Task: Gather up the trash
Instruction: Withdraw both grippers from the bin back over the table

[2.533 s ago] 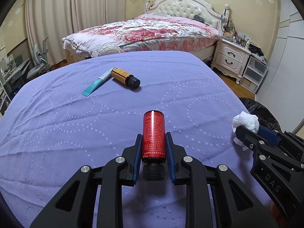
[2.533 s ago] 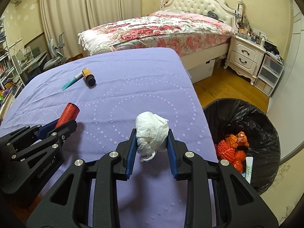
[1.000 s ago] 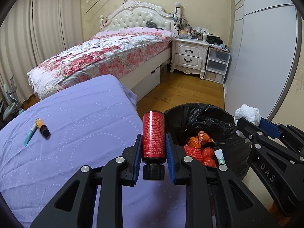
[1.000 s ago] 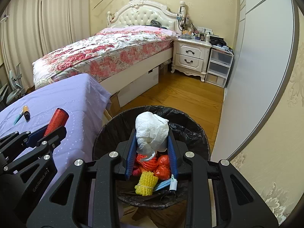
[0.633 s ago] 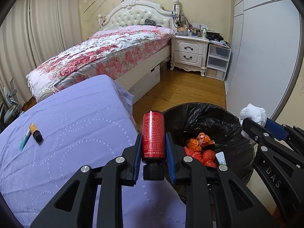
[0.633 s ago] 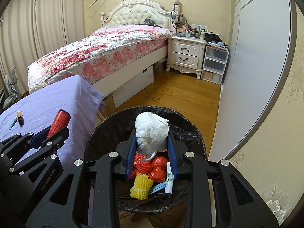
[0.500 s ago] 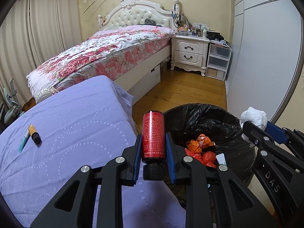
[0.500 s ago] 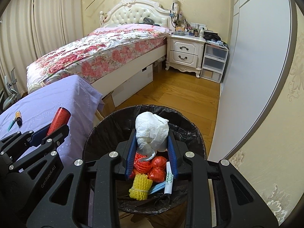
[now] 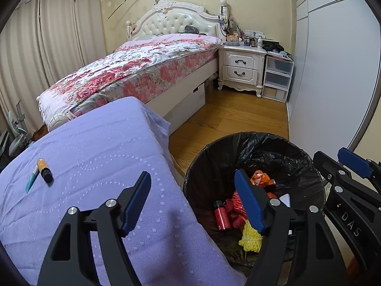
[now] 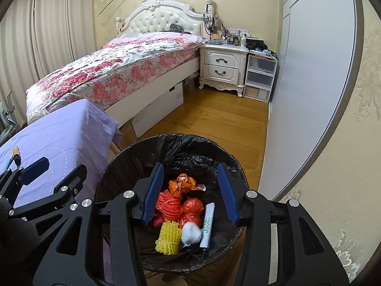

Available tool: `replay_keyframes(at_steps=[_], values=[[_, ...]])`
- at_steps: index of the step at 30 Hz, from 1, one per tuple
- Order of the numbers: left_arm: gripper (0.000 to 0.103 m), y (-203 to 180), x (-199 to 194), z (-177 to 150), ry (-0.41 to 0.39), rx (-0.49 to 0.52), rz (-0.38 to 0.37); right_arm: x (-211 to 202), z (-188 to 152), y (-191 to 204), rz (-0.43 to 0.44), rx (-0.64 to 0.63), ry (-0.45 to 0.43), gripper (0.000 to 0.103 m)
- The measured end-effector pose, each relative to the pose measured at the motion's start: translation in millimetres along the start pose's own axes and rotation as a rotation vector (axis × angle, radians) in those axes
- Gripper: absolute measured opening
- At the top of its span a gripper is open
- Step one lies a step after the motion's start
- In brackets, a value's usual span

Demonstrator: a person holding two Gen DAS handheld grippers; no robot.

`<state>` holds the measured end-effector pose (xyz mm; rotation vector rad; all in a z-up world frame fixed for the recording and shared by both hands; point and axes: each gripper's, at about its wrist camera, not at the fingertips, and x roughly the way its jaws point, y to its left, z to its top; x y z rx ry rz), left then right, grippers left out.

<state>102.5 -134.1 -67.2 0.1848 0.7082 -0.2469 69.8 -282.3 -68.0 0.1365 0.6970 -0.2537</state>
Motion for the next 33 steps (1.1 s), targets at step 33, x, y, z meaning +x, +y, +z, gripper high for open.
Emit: replay_keyframes(at_steps=[33], values=[[0.079, 130, -36, -43, 0.026, -0.159, 0.231, -10, -12, 83, 0.196, -0.089, 0.043, 0.067]])
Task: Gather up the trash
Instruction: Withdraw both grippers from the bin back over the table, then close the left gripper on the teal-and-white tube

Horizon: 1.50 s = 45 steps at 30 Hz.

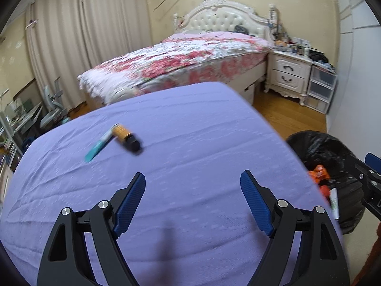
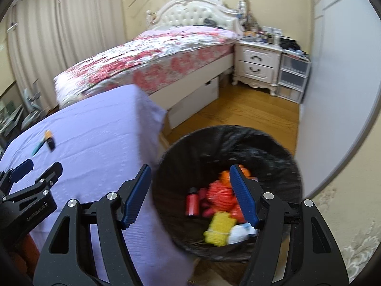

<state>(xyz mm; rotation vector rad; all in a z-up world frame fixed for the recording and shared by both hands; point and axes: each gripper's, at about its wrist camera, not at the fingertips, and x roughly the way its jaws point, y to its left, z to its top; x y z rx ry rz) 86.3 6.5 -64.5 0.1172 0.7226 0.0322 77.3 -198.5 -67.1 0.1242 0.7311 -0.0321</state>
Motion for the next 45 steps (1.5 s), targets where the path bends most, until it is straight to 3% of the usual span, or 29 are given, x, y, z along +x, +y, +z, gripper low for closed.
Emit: replay_keyframes(at_steps=[10, 14, 23, 33, 43, 45], values=[[0.079, 100, 10, -16, 0.063, -0.141, 0.125, 20, -7, 106, 0.157, -0.169, 0.076, 0.067], [0.079, 126, 19, -16, 0.091, -0.19, 0.123, 30, -4, 143, 0.193, -0.228, 0.097, 0.067], [0.079, 152, 52, 1, 0.13, -0.168, 0.112, 62, 6, 207, 0.24, -0.328, 0.152, 0.067], [0.079, 168, 86, 18, 0.187, -0.176, 0.068, 87, 18, 241, 0.236, -0.38, 0.183, 0.067], [0.079, 175, 103, 31, 0.199, -0.164, 0.034, 93, 24, 245, 0.231, -0.377, 0.187, 0.068], [0.072, 175, 104, 32, 0.193, -0.159, 0.018, 93, 24, 245, 0.232, -0.377, 0.187, 0.069]])
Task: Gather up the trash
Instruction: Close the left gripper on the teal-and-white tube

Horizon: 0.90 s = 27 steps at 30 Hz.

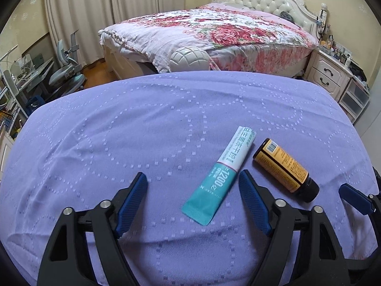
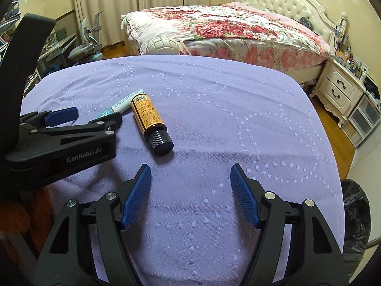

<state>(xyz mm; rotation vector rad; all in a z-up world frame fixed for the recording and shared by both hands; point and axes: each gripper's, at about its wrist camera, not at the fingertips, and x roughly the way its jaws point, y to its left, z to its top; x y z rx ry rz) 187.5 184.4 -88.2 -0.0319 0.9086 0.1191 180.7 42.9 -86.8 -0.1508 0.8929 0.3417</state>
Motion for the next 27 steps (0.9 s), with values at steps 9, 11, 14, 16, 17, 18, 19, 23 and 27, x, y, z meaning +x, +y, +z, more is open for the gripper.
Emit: replay_keyframes(at_steps=[9, 11, 14, 16, 17, 18, 19, 23, 27], values=[[0.027, -5, -3, 2, -0.028, 0.037, -0.026, 0, 0, 1, -0.003, -0.001, 0.0, 0.069], [0.021, -2, -3, 3, -0.03, 0.023, -0.029, 1, 2, 0, -0.005, 0.0, 0.0, 0.069], [0.021, 3, -5, 1, -0.031, 0.001, -0.054, 1, 2, 0, -0.008, 0.001, 0.0, 0.069], [0.021, 5, -8, -2, -0.033, -0.002, -0.058, 2, 3, 0, -0.009, 0.002, 0.0, 0.069], [0.021, 5, -9, -4, -0.032, -0.003, -0.057, 3, 4, -1, -0.01, 0.003, 0.0, 0.069], [0.021, 7, -11, -6, -0.032, -0.004, -0.057, 2, 3, 0, -0.01, 0.002, 0.0, 0.069], [0.021, 8, -14, -9, -0.033, -0.005, -0.057, 2, 2, 0, -0.01, 0.001, 0.001, 0.069], [0.021, 17, -24, -22, -0.032, -0.019, -0.053, 4, 7, -1, -0.01, -0.006, -0.001, 0.069], [0.021, 28, -32, -34, -0.032, -0.039, -0.048, 9, 12, 5, -0.013, -0.018, 0.0, 0.069]])
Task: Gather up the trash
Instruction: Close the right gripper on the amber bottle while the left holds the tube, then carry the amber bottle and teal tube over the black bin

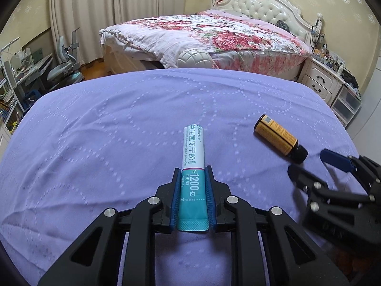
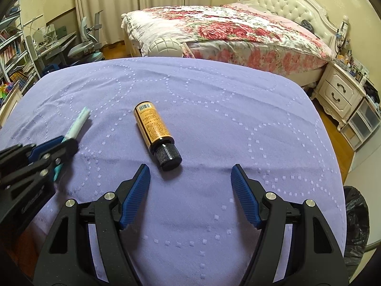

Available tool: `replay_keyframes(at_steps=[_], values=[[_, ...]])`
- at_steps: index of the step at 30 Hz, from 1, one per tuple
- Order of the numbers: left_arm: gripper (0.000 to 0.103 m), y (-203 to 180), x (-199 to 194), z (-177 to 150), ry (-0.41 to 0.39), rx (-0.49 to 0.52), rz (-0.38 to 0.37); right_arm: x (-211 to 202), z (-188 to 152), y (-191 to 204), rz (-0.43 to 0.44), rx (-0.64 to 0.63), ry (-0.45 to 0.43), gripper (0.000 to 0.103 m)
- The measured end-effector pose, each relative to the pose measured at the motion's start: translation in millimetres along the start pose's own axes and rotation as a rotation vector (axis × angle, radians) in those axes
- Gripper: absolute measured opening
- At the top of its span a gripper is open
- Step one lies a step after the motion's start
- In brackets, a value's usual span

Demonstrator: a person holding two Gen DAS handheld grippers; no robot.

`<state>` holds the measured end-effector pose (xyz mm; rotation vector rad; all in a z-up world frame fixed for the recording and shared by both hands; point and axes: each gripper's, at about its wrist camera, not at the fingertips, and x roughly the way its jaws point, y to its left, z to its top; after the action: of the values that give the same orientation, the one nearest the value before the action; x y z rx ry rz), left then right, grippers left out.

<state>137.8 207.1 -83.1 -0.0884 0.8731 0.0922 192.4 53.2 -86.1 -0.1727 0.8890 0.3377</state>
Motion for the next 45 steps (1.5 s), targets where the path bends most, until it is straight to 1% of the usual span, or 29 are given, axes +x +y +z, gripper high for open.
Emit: replay_keyframes(at_steps=[2, 4, 5, 6, 7, 11, 12, 13, 14, 15, 16, 18, 19, 21, 22, 24, 28, 34, 40, 45], values=[[0.022, 5, -3, -3, 0.0, -0.014, 0.004, 2, 3, 3, 0.0, -0.008, -0.001, 0.069], [0.033, 8, -3, -4, -0.003, -0.024, 0.006, 5, 6, 8, -0.002, -0.015, -0.003, 0.067], [0.05, 9, -3, -3, -0.005, -0.029, 0.012, 7, 8, 11, -0.005, -0.02, -0.004, 0.067], [0.062, 10, -3, -1, -0.008, -0.04, 0.02, 8, 10, 14, -0.008, -0.027, -0.006, 0.065], [0.064, 10, -3, 0, -0.012, -0.044, 0.021, 9, 11, 16, -0.012, -0.033, -0.008, 0.062], [0.064, 11, 5, 3, 0.011, -0.046, 0.022, 13, 17, 23, -0.013, -0.047, -0.01, 0.056], [0.064, 12, 5, 4, 0.007, -0.052, 0.025, 14, 18, 25, -0.011, -0.049, -0.011, 0.053], [0.064, 13, 7, 6, 0.008, -0.056, 0.031, 14, 19, 26, -0.007, -0.05, -0.011, 0.05], [0.058, 13, 7, 6, 0.005, -0.057, 0.039, 15, 19, 27, -0.005, -0.05, -0.012, 0.049], [0.05, 13, 7, 6, 0.0, -0.055, 0.051, 15, 19, 29, -0.005, -0.051, -0.012, 0.047], [0.048, 12, 8, 6, -0.001, -0.052, 0.059, 14, 19, 30, -0.002, -0.055, -0.013, 0.045], [0.038, 12, 8, 6, -0.004, -0.048, 0.065, 14, 19, 34, -0.001, -0.068, -0.017, 0.037], [0.036, 12, 7, 5, -0.006, -0.049, 0.066, 14, 19, 36, 0.0, -0.075, -0.018, 0.032], [0.024, 14, 6, 5, -0.01, -0.054, 0.065, 13, 18, 41, 0.006, -0.089, -0.019, 0.025], [0.02, 16, 6, 4, -0.011, -0.06, 0.063, 12, 17, 42, 0.0, -0.092, -0.02, 0.025], [0.019, 17, 5, 3, -0.012, -0.064, 0.053, 11, 17, 42, 0.001, -0.086, -0.019, 0.025], [0.018, 15, 3, 1, -0.011, -0.054, 0.054, 8, 13, 36, 0.035, -0.043, -0.014, 0.025], [0.017, 10, -7, -11, -0.013, -0.051, 0.047, -4, -1, 37, 0.05, -0.033, -0.015, 0.025], [0.017, -3, -20, -24, -0.022, -0.035, 0.03, -20, -20, 36, 0.063, -0.031, -0.015, 0.025], [0.017, -17, -30, -35, -0.029, -0.036, -0.004, -38, -40, 31, 0.067, -0.022, -0.021, 0.025]])
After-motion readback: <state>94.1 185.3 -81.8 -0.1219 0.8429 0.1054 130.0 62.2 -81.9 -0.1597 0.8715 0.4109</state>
